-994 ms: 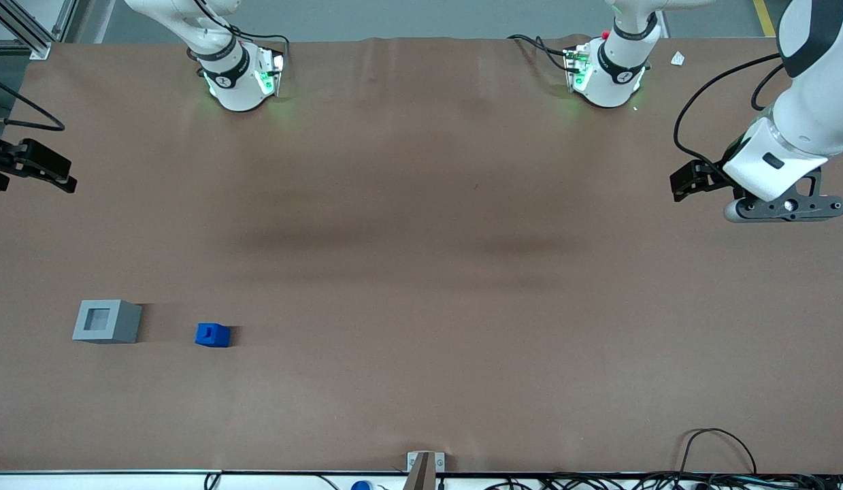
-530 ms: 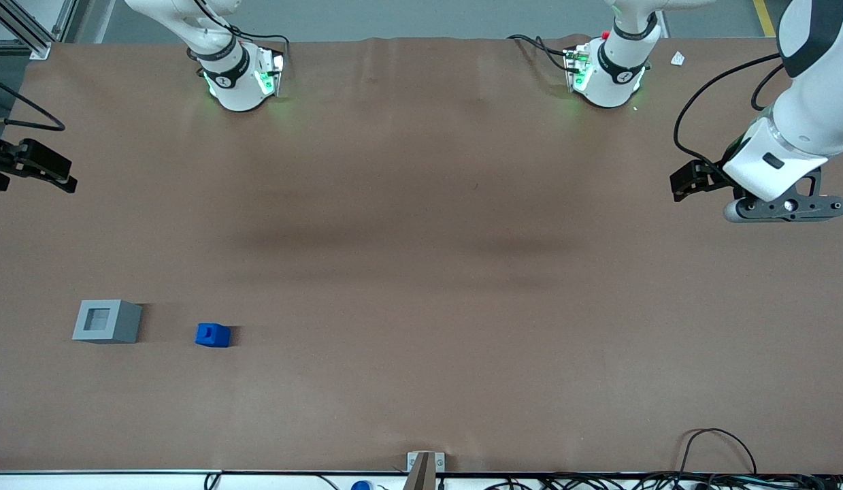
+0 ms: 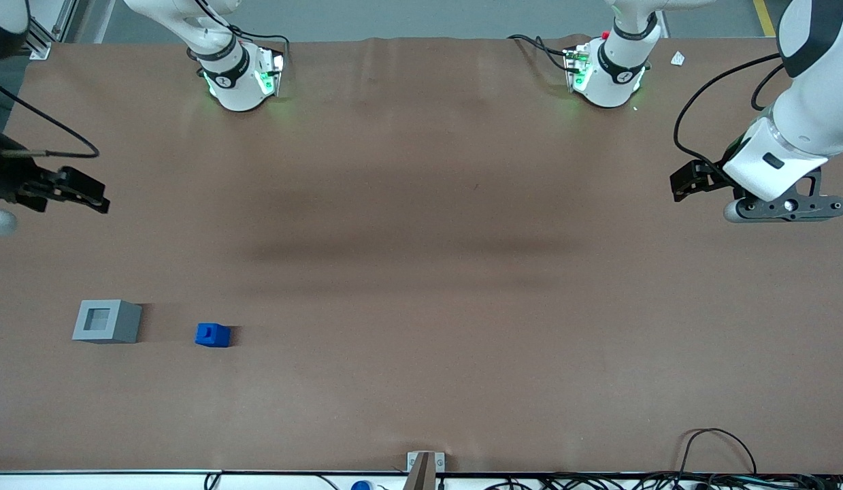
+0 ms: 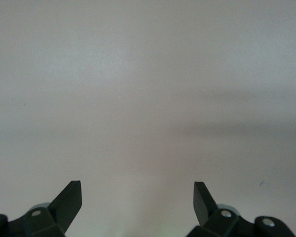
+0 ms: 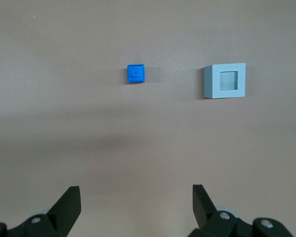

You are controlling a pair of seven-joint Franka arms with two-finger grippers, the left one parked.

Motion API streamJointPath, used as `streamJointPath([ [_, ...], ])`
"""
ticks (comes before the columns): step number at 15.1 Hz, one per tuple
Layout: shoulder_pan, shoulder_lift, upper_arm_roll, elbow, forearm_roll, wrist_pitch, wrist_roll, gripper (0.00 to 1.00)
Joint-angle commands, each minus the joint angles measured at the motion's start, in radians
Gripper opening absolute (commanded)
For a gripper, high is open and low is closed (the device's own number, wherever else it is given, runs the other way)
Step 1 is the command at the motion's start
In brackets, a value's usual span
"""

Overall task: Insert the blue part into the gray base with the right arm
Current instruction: 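Move the open right gripper over the blue cube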

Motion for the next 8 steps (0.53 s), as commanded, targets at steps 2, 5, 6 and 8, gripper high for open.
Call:
streamJointPath([
  [2,0.011,0.026,-0.003,-0.048,0.01,0.065,0.025,1.0],
  [5,0.014,0.062,-0.003,-0.093,0.011,0.133,0.024,1.0],
  [6,0.014,0.068,-0.003,-0.114,0.011,0.167,0.024,1.0],
  [8,0.023,0.071,-0.003,-0.174,0.011,0.248,0.025,1.0],
])
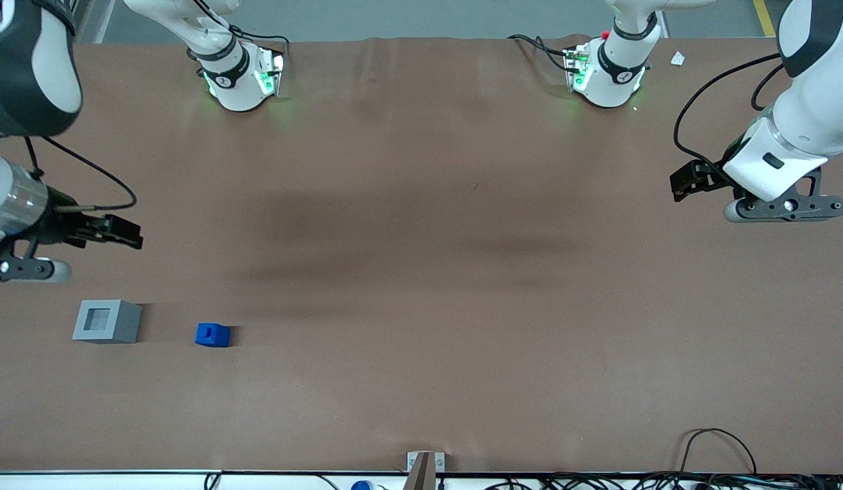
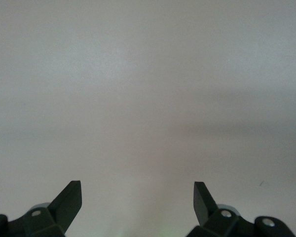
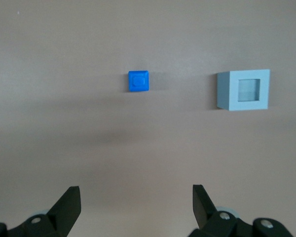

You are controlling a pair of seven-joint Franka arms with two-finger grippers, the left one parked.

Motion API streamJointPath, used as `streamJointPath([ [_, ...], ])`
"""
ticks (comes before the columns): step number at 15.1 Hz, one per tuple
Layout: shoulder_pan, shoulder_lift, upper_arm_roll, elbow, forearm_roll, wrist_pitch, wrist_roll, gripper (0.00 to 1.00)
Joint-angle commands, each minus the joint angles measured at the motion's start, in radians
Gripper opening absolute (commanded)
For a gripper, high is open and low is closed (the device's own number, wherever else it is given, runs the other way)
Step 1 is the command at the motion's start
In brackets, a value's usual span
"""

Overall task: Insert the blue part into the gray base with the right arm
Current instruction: 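Move the open right gripper over the blue cube, then lower the right gripper and close it on the blue cube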

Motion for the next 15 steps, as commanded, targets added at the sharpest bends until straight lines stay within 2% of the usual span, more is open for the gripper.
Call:
streamJointPath([
  [1,0.023,-0.011,-0.004,-0.1,0.01,0.114,0.022,1.0],
  [4,0.018,0.013,-0.004,-0.16,0.01,0.235,0.028,1.0],
  [15,-0.029,0.246,-0.006,-0.164,0.025,0.488,0.027,1.0],
])
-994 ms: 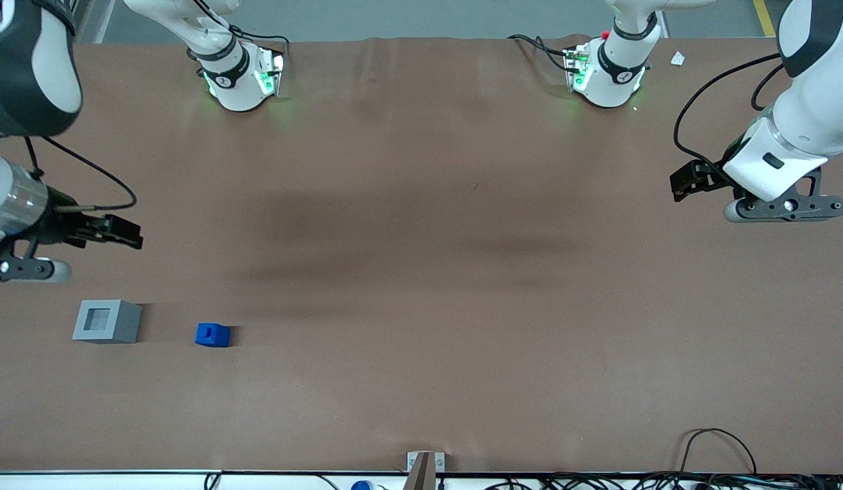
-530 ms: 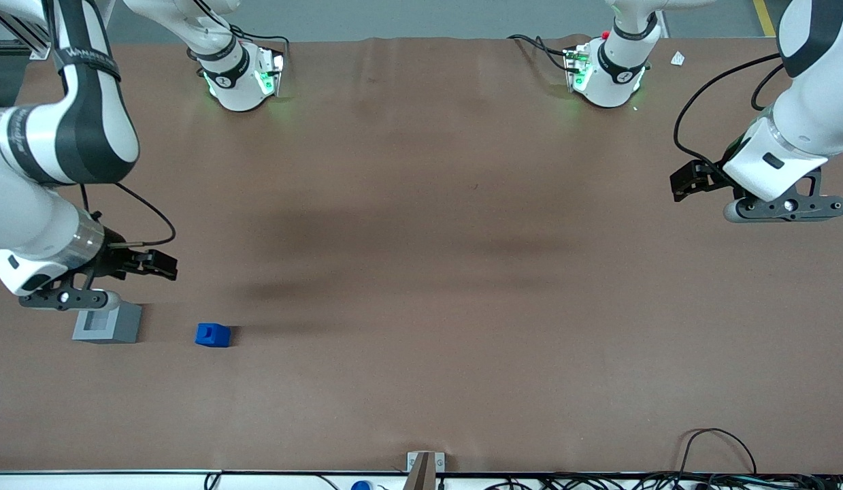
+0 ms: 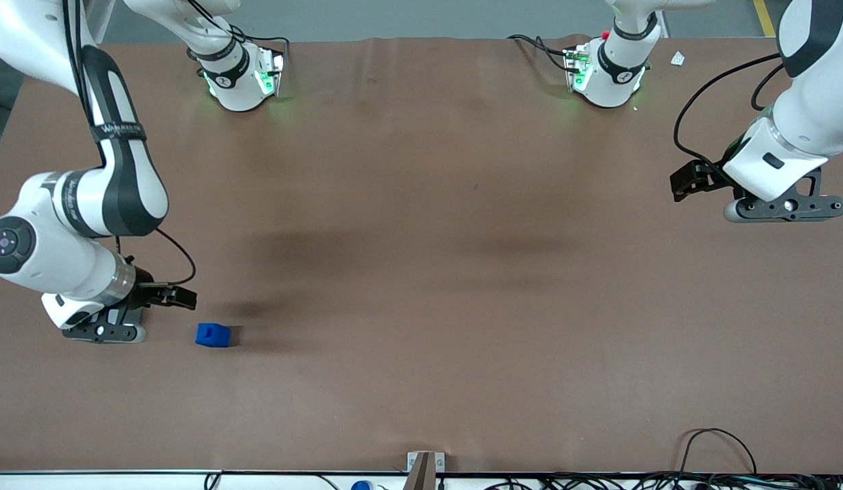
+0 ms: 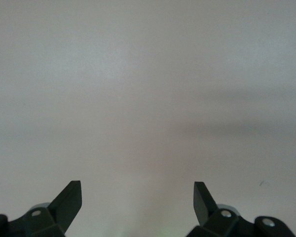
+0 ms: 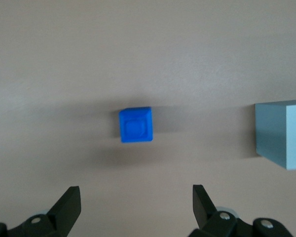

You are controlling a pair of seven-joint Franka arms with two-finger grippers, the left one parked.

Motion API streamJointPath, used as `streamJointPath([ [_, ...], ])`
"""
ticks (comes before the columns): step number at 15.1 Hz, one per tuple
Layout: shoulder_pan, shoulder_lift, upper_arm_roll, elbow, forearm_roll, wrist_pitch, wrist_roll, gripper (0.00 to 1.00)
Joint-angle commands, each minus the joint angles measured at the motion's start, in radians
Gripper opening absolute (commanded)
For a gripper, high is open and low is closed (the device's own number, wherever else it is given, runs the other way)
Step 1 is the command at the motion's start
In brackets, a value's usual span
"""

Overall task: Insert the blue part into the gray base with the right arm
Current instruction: 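Lower the right gripper and close it on the blue cube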

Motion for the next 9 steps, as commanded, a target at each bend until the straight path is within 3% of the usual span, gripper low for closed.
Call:
streamJointPath([
  [1,-0.017,0.05,0.011,0.004,0.01,0.059,0.005,1.0],
  [9,-0.004,0.169,0.009,0.011,-0.003,0.193,0.002,1.0],
])
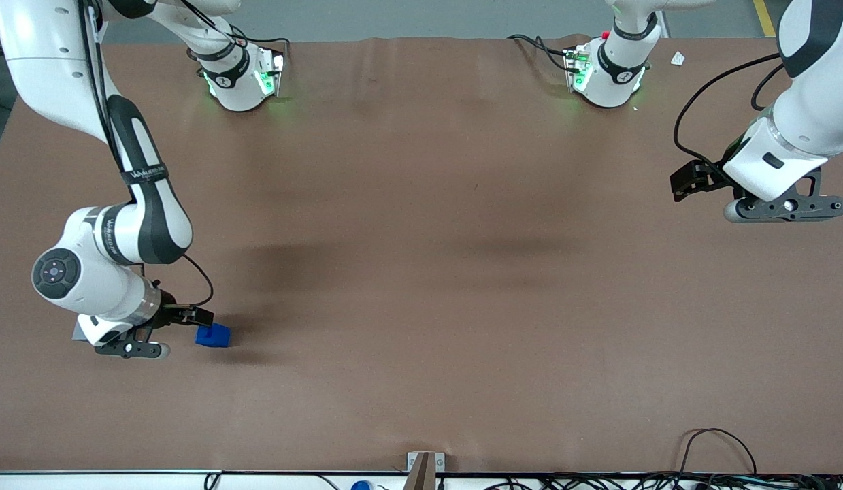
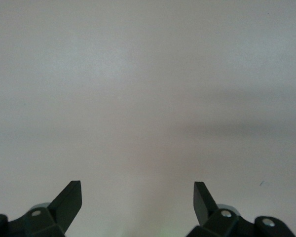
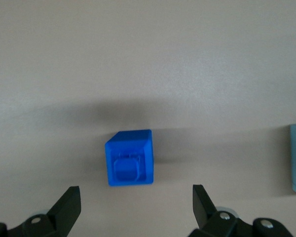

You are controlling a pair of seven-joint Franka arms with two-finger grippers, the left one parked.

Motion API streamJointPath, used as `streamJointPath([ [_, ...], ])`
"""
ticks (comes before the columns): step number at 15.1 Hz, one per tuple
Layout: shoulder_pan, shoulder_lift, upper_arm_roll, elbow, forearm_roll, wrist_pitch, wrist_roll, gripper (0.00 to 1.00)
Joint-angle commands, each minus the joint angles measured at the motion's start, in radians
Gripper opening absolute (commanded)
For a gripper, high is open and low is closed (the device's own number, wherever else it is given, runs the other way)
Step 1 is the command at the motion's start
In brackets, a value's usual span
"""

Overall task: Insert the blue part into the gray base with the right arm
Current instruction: 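Lower the right gripper and close it on the blue cube, then lift the blue cube and carry it over the gray base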

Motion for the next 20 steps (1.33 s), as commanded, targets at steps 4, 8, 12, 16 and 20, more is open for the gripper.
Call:
streamJointPath([
  [4,0.0,0.075,0.005,0.035,-0.003,0.026,0.004,1.0],
  [8,0.014,0.114,0.004,0.078,-0.005,0.024,0.05,0.83],
  [12,0.019,0.134,0.004,0.1,-0.006,0.021,0.05,0.64],
  [16,0.016,0.134,0.002,0.103,-0.009,0.018,0.047,0.35],
  [20,0.008,0.129,-0.002,0.104,-0.009,0.006,0.047,0.0],
])
